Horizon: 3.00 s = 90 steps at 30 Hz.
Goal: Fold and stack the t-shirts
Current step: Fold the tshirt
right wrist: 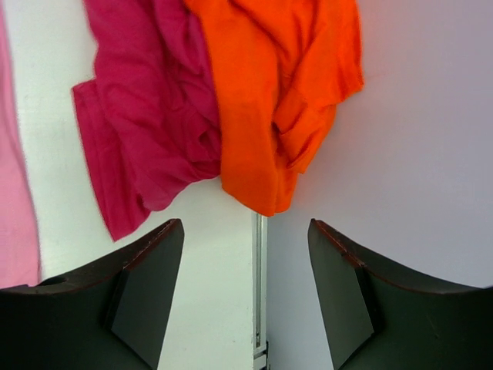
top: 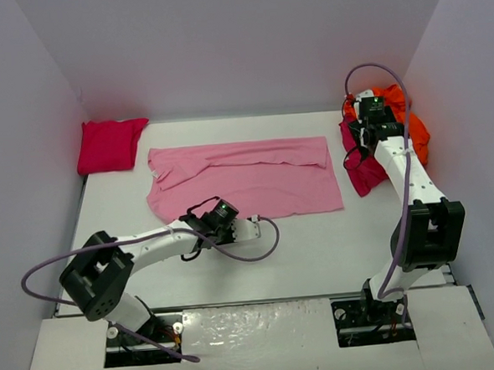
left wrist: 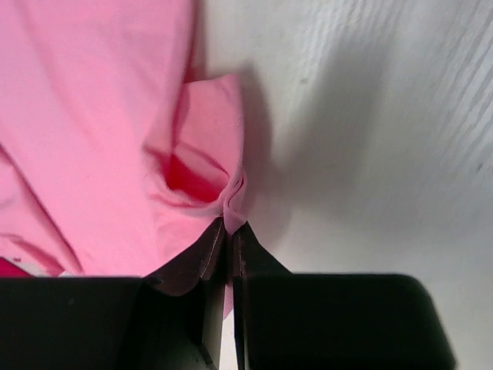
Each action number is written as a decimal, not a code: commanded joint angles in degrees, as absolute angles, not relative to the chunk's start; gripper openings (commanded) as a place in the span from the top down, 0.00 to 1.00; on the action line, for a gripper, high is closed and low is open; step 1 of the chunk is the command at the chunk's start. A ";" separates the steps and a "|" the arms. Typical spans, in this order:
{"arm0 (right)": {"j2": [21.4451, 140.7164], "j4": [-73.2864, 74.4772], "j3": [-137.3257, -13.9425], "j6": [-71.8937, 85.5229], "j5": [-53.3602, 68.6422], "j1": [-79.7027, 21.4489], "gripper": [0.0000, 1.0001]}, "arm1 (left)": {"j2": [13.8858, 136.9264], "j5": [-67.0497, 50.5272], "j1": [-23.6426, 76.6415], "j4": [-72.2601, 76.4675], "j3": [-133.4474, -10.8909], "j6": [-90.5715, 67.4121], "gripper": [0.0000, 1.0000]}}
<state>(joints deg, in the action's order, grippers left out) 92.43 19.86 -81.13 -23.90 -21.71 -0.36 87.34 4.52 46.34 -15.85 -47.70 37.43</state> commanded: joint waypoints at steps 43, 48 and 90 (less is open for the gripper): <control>103.97 37.58 -68.40 -40.94 -9.98 -14.94 0.47 | 79.29 2.35 30.35 -25.80 -64.19 37.53 1.00; 105.76 36.93 -69.70 -41.50 -10.99 -14.94 0.48 | 79.77 2.52 30.32 -25.52 -64.30 37.56 1.00; 93.36 36.57 -59.54 -42.01 -12.51 -17.50 1.00 | 69.47 -5.95 26.90 -56.28 -73.86 38.65 1.00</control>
